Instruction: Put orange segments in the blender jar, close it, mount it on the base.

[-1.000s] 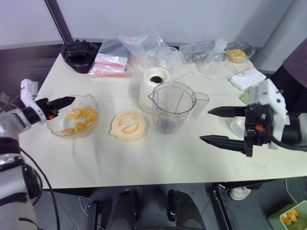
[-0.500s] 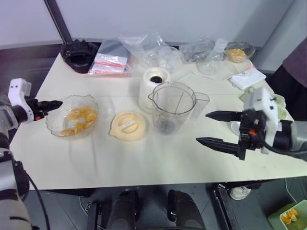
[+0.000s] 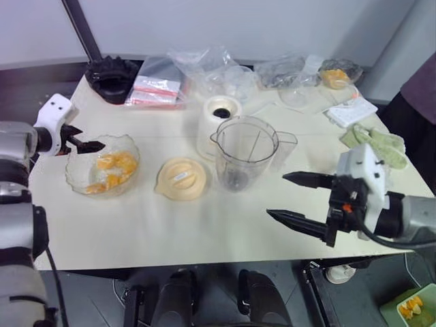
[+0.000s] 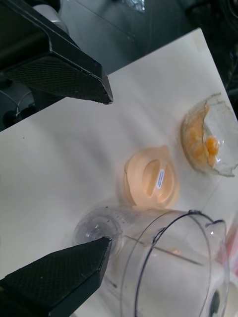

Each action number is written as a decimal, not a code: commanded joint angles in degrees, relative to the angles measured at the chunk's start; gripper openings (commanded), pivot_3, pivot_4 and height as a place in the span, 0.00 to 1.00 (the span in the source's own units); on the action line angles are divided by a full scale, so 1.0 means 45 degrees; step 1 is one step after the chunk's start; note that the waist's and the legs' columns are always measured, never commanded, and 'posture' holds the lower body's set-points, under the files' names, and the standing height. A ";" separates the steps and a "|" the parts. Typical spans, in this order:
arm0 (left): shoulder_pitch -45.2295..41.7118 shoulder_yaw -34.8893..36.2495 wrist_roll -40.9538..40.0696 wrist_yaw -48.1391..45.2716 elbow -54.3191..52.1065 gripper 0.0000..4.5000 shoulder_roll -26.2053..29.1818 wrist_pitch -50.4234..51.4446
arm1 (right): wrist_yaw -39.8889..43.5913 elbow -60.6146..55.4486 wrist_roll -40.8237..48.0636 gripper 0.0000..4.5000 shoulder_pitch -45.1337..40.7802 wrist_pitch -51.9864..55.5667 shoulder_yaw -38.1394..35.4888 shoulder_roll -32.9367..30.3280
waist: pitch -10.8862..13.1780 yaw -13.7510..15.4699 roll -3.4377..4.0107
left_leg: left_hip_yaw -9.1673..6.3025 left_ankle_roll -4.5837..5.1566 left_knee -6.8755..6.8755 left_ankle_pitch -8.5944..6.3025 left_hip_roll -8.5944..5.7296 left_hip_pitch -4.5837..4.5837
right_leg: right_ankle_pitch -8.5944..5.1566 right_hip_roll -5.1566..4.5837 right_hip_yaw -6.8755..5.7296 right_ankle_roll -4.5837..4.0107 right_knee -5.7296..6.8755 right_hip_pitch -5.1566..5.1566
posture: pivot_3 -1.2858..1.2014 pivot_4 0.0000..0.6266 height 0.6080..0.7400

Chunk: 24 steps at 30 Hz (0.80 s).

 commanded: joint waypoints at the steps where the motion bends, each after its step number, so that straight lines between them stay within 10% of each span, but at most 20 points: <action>1: -0.0148 -0.0146 0.0474 0.0791 0.0011 0.97 -0.0068 -0.0255 | 0.0004 -0.0116 0.0354 1.00 0.0040 -0.0405 -0.0221 -0.0156 | 0.0007 0.0004 -0.0012 | 0.0002 0.0000 0.0003 0.0000 0.0002 -0.0002 | 0.0000 0.0004 -0.0005 0.0000 0.0002 0.0000 | 0.52 0.24 1.00; 24: 0.0550 -0.0643 0.1622 0.5093 -0.4040 0.97 -0.2125 0.6888 | 0.5274 0.4225 -0.2890 1.00 -0.2231 -0.0046 0.1753 -0.1541 | 0.0018 0.0002 -0.0025 | -0.0030 0.0005 0.0029 0.0000 0.0000 -0.0002 | -0.0008 0.0038 -0.0032 0.0020 0.0039 0.0007 | 0.52 0.24 1.00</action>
